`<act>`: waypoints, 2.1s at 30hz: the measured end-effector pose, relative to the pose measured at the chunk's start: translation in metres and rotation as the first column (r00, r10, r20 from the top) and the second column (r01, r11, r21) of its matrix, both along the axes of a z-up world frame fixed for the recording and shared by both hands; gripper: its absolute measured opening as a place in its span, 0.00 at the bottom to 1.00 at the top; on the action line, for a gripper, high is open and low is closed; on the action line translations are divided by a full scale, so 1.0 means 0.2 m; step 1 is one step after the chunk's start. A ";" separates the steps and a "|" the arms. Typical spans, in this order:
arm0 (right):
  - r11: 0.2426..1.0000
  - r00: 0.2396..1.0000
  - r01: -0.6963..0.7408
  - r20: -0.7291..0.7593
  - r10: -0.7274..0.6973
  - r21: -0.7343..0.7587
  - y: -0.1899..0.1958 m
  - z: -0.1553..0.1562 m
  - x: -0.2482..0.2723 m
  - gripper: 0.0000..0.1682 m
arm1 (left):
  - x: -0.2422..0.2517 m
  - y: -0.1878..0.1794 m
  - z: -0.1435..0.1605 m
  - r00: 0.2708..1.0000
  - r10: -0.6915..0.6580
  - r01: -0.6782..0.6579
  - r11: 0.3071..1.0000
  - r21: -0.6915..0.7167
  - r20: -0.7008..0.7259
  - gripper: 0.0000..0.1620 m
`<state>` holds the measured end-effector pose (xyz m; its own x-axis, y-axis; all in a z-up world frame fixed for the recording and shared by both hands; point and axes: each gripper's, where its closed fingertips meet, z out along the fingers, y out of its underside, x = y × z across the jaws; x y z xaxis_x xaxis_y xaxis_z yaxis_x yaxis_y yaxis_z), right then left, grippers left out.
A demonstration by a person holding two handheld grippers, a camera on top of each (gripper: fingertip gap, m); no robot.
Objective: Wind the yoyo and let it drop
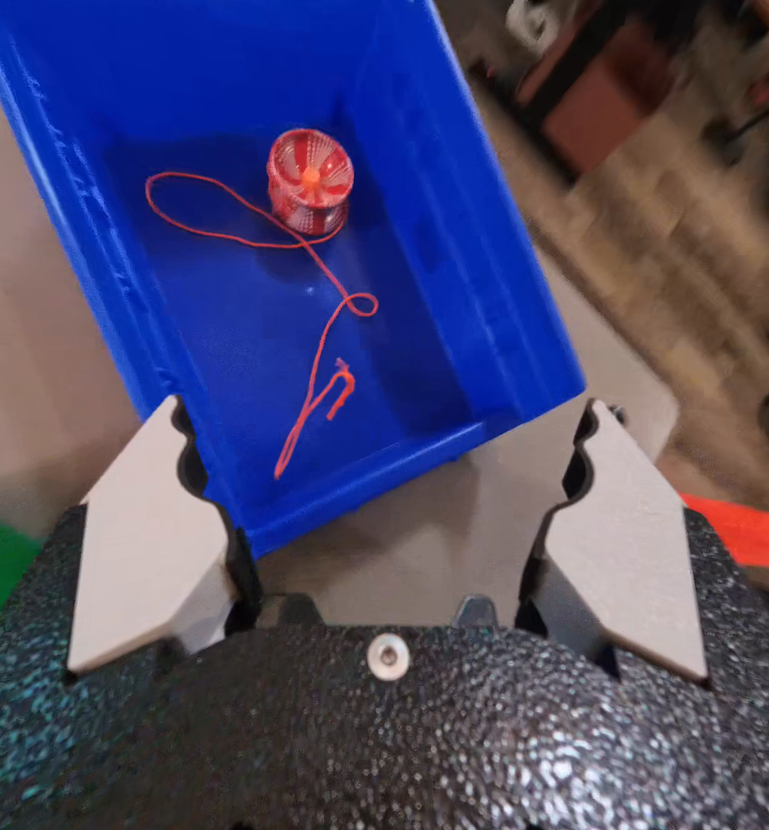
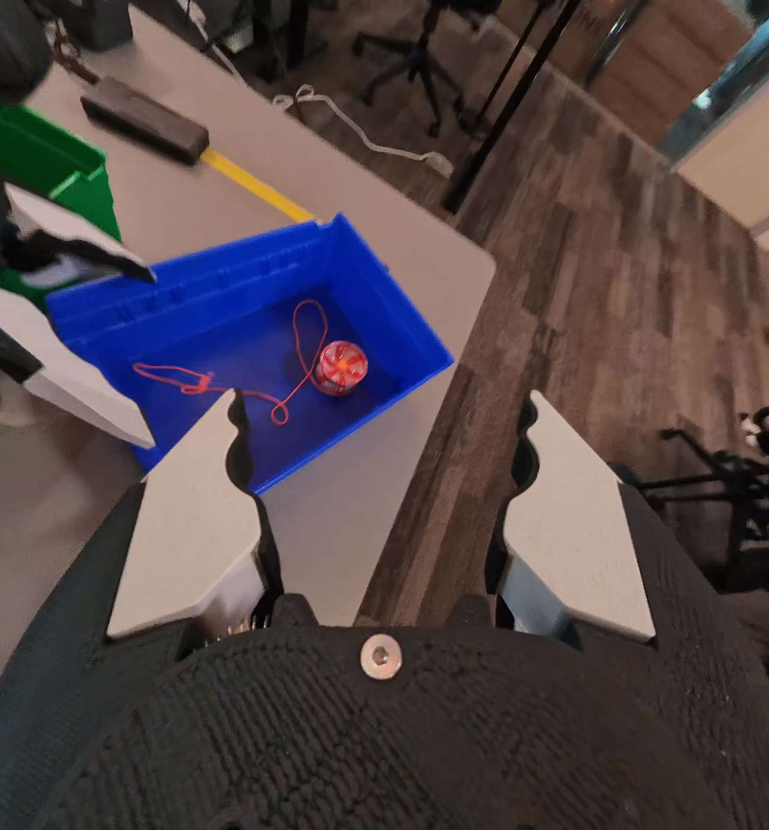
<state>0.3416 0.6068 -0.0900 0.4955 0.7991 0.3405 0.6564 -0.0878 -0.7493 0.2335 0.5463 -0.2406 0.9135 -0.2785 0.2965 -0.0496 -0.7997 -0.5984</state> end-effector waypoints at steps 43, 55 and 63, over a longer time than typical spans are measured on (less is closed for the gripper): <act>0.904 0.995 0.060 -0.051 -0.090 -0.424 -0.48 -0.98 -0.75 0.11 | -0.82 -1.74 0.08 0.562 0.787 -0.730 0.617 0.295 -0.255 0.01; 0.942 0.889 -0.254 -0.436 0.137 -0.221 -0.63 -0.51 -0.83 0.34 | -0.74 -1.66 0.60 0.602 0.735 -0.533 0.660 0.529 -0.311 0.01; 0.972 0.881 0.063 -0.445 -0.161 -0.227 -0.34 -0.46 -0.05 0.34 | -0.20 -0.87 0.71 0.905 0.323 -0.114 0.810 0.575 -0.276 0.02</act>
